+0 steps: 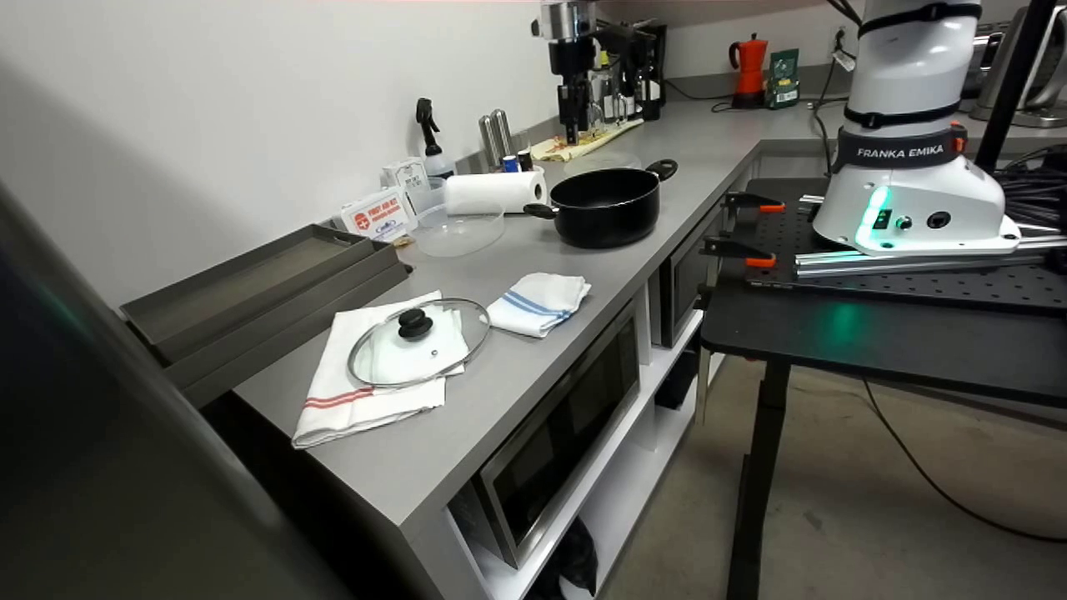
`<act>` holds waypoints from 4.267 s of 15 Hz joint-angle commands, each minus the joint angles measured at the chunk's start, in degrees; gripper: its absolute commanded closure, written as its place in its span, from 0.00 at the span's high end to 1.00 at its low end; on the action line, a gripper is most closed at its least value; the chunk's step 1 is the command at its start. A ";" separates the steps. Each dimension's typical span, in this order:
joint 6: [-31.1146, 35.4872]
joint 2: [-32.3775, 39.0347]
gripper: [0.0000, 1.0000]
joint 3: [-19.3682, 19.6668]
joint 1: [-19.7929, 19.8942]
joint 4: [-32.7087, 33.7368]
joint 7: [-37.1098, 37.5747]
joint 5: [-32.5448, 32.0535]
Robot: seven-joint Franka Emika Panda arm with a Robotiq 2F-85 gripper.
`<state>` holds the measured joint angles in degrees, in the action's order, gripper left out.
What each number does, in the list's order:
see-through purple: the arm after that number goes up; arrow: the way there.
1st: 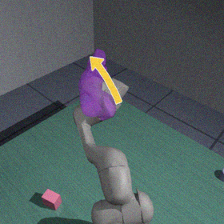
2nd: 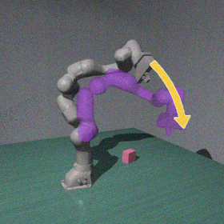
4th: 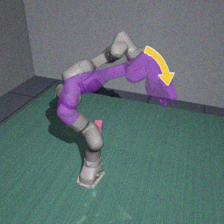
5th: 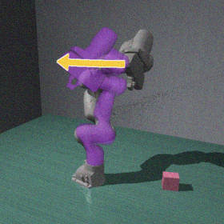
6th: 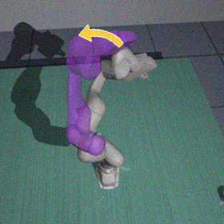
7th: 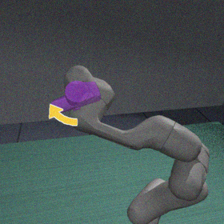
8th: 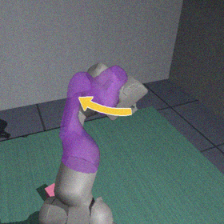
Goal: Move the pot
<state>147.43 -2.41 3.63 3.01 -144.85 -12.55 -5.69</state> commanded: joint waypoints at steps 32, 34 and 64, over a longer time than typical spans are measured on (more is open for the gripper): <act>6.67 26.94 0.75 -4.02 5.47 11.61 -1.17 6.27; 6.92 27.05 0.67 -4.27 5.48 11.54 -1.13 6.33; 8.13 26.67 0.01 -4.29 -3.21 11.73 3.83 0.17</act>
<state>154.10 24.16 -1.50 2.72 -133.07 -11.23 -2.53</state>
